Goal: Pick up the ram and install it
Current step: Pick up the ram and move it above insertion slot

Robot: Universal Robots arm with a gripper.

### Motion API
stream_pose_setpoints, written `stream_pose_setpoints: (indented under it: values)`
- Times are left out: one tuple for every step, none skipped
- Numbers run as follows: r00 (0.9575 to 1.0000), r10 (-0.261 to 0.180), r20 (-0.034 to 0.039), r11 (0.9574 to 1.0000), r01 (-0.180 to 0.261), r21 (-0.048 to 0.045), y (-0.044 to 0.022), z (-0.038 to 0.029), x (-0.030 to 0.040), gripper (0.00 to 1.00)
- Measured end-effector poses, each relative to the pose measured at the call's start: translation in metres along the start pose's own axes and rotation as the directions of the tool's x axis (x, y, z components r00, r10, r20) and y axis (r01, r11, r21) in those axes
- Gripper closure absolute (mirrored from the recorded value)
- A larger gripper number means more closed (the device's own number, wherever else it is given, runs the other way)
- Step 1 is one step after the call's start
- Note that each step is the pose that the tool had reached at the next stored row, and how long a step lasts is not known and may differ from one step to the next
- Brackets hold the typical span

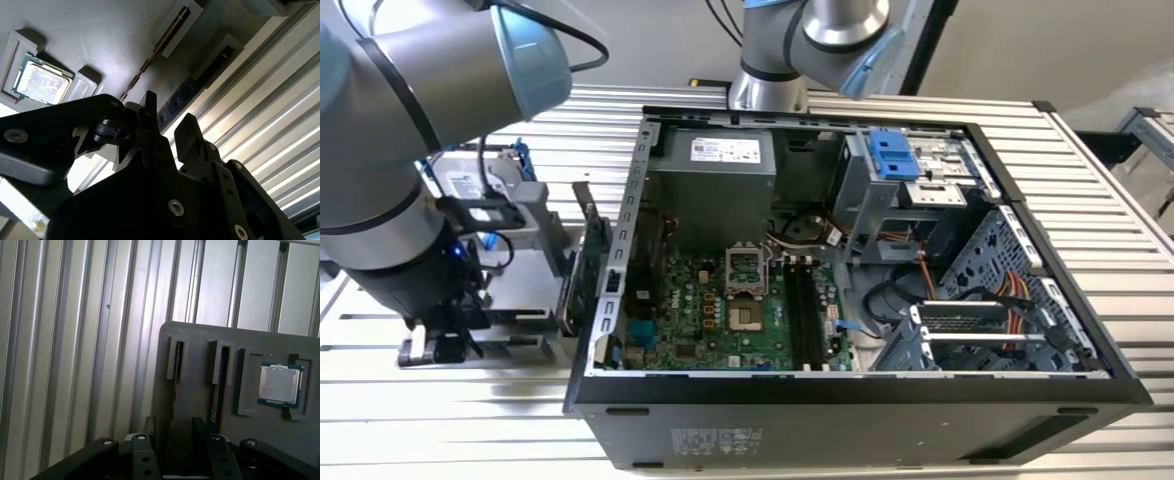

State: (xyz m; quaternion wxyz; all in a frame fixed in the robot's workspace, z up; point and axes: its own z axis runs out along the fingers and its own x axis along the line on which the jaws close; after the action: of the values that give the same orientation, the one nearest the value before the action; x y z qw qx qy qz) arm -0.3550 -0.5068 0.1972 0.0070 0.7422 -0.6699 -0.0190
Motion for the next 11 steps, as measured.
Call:
stream_pose_setpoints:
  values:
    - [1.0000, 0.003, 0.0001, 1.0000, -0.003, 0.0000, 0.0000, 0.0006, 0.0000, 0.00]
    - [1.0000, 0.006, 0.0002, 1.0000, -0.006, 0.0001, 0.0000, 0.0010, 0.0000, 0.00]
    - [1.0000, 0.006, 0.0002, 1.0000, -0.006, 0.0000, 0.0000, 0.0012, 0.0000, 0.00]
    - [1.0000, 0.007, 0.0003, 1.0000, -0.007, 0.0002, -0.0001, 0.0016, 0.0000, 0.00]
    - [1.0000, 0.008, 0.0004, 1.0000, -0.008, 0.0003, -0.0001, 0.0021, 0.0000, 0.00]
    - [0.9999, 0.011, 0.0005, 0.9999, -0.011, 0.0003, -0.0001, 0.0024, 0.0000, 0.00]
    - [0.9999, 0.014, 0.0006, 0.9999, -0.014, 0.0003, -0.0001, 0.0027, 0.0000, 0.00]
    - [0.9999, 0.017, 0.0007, 0.9999, -0.017, 0.0004, -0.0001, 0.0031, 0.0000, 0.00]
    - [0.9998, 0.019, 0.0008, 0.9998, -0.019, 0.0004, -0.0001, 0.0034, 0.0000, 0.00]
    - [0.9998, 0.021, 0.0009, 0.9998, -0.021, 0.0005, -0.0002, 0.0038, 0.0000, 0.00]
    - [0.9998, 0.022, 0.0009, 0.9998, -0.022, 0.0005, -0.0002, 0.0041, 0.0001, 0.00]
